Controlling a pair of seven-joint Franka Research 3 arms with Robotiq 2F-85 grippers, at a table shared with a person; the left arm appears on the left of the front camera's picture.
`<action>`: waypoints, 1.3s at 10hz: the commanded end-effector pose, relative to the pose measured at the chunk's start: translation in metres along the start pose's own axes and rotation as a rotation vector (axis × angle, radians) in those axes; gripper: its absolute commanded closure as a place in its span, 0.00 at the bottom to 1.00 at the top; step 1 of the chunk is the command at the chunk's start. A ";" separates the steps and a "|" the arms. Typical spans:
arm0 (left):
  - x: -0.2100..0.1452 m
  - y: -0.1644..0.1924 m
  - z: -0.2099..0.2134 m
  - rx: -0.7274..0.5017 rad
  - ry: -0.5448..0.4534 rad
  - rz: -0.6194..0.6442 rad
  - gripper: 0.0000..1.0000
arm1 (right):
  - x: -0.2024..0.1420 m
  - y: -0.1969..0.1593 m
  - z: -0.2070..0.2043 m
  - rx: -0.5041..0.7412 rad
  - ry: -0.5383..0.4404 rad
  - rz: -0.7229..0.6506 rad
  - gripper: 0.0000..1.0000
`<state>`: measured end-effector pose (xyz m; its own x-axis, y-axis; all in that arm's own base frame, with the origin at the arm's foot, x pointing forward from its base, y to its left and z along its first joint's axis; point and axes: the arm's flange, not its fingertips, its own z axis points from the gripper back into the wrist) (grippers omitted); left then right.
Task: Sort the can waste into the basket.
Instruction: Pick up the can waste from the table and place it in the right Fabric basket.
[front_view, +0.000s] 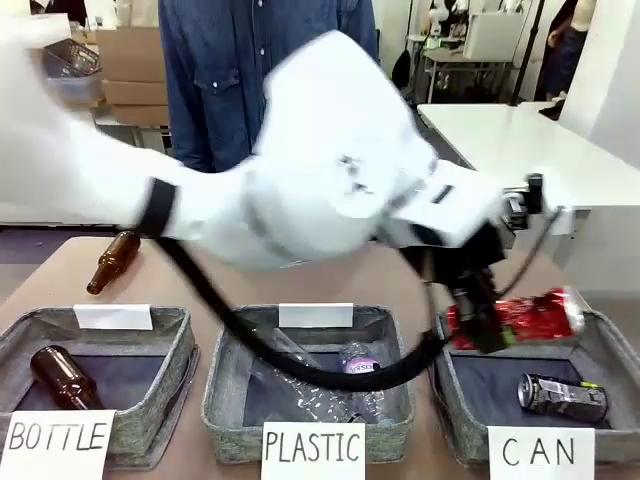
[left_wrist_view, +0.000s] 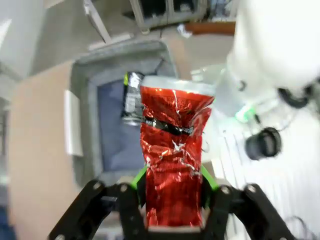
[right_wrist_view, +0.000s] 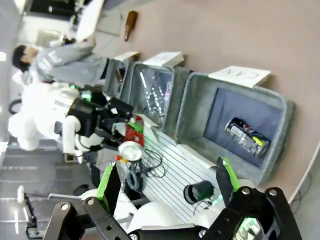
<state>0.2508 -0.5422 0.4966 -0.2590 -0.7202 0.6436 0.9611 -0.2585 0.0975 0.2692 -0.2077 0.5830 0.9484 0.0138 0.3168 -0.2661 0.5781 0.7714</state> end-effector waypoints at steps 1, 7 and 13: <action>0.025 0.027 -0.025 0.015 0.001 0.035 0.65 | 0.002 0.002 0.002 0.006 -0.024 -0.017 0.00; 0.009 0.035 -0.065 0.016 0.080 0.038 0.23 | 0.002 0.002 0.002 0.006 -0.024 -0.017 0.00; 0.006 0.037 -0.059 0.031 0.063 0.027 0.00 | 0.002 0.002 0.002 0.006 -0.024 -0.017 0.00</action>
<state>0.2808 -0.5939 0.4539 -0.2384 -0.7672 0.5954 0.9696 -0.2231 0.1007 0.2685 -0.2095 0.5825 0.9482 0.0089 0.3174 -0.2641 0.5773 0.7726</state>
